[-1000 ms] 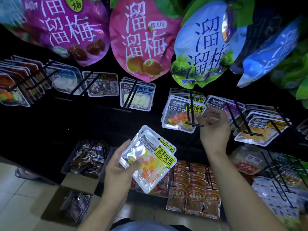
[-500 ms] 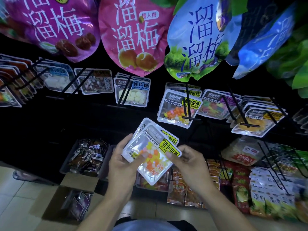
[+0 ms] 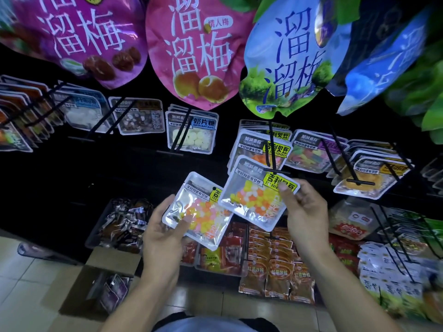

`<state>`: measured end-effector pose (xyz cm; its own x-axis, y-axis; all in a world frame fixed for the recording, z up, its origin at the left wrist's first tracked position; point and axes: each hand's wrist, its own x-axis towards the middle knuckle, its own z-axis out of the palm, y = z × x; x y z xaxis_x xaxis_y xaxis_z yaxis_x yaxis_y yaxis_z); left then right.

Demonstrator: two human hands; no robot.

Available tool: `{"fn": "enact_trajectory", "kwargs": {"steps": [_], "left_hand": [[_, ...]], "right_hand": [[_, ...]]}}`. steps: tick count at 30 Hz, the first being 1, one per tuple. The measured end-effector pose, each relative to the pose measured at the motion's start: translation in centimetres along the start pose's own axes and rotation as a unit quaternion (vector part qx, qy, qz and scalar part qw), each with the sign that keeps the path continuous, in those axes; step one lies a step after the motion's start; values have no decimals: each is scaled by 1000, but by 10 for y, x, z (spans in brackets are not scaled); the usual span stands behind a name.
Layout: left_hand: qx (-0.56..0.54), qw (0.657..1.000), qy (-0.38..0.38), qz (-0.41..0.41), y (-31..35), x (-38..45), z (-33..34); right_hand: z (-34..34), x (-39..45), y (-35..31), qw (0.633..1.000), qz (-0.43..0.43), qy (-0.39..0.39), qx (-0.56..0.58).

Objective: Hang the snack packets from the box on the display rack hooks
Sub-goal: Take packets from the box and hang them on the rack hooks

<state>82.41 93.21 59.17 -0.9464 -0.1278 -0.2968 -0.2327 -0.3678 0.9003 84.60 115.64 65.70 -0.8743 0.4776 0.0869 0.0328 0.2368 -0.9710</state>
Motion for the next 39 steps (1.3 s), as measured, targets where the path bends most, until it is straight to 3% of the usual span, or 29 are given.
{"fn": "enact_trajectory", "kwargs": {"steps": [9, 16, 29, 33, 36, 38, 39], "left_hand": [[-4, 1000, -4, -2, 1, 0, -2], [-14, 998, 64, 10, -2, 1, -7], [3, 996, 82, 20, -3, 1, -14], [3, 998, 61, 21, 0, -1, -10], [-3, 999, 41, 17, 1, -2, -5], [-9, 1000, 23, 13, 1, -3, -1], [-12, 1000, 13, 12, 1, -4, 1]], "right_hand": [[-1, 12, 2, 1000, 1, 25, -14], [-2, 20, 1, 999, -2, 1, -38], [11, 68, 10, 997, -22, 22, -75], [12, 81, 20, 995, 5, 84, -52], [14, 66, 22, 988, 4, 149, 35], [16, 45, 21, 986, 33, 152, 62], [18, 33, 19, 989, 65, 118, 66]]}}
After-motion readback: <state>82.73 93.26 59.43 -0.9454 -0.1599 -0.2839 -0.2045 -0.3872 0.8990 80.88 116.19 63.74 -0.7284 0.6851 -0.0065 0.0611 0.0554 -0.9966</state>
